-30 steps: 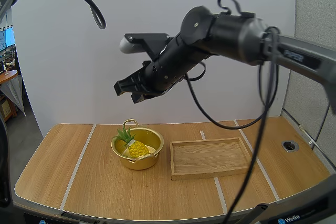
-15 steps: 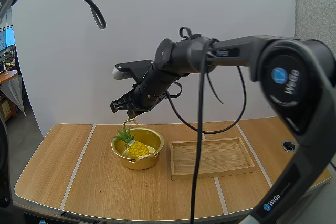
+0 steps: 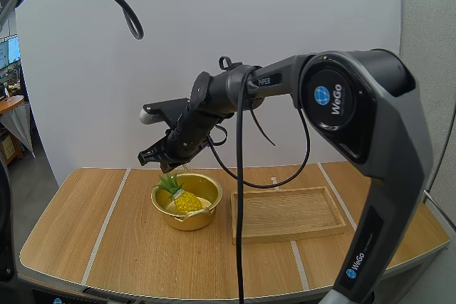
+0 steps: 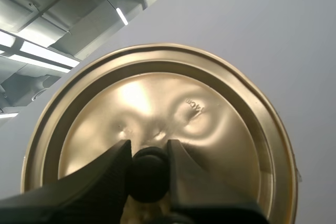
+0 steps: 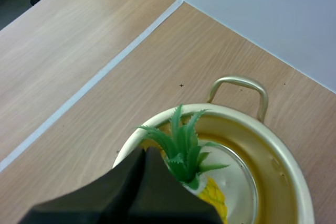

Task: Open the pot, put the pineapple inside, and close it

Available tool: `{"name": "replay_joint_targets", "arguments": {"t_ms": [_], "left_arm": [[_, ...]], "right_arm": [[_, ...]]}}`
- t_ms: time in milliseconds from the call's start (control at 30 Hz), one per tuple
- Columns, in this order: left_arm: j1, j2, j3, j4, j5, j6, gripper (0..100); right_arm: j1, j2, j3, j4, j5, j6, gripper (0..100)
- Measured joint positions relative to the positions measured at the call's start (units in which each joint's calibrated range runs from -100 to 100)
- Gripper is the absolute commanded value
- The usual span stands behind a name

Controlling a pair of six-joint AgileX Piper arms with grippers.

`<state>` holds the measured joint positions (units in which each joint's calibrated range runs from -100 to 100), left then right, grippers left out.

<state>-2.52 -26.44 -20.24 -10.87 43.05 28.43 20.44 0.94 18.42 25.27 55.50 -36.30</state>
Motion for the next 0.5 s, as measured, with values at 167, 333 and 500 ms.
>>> {"name": "replay_joint_targets", "arguments": {"t_ms": [167, 333, 500], "left_arm": [[0.0, 0.0, 0.0, 0.0, 0.0, 0.0, 0], [0.0, 0.0, 0.0, 0.0, 0.0, 0.0, 0], [0.0, 0.0, 0.0, 0.0, 0.0, 0.0, 0]], "right_arm": [[0.0, 2.4, 0.0, -0.6, -0.5, 0.0, 0], [0.0, 3.5, 0.0, -0.7, -0.6, 0.0, 0], [0.0, 5.6, 0.0, -1.8, -0.6, 0.0, 0]]}}
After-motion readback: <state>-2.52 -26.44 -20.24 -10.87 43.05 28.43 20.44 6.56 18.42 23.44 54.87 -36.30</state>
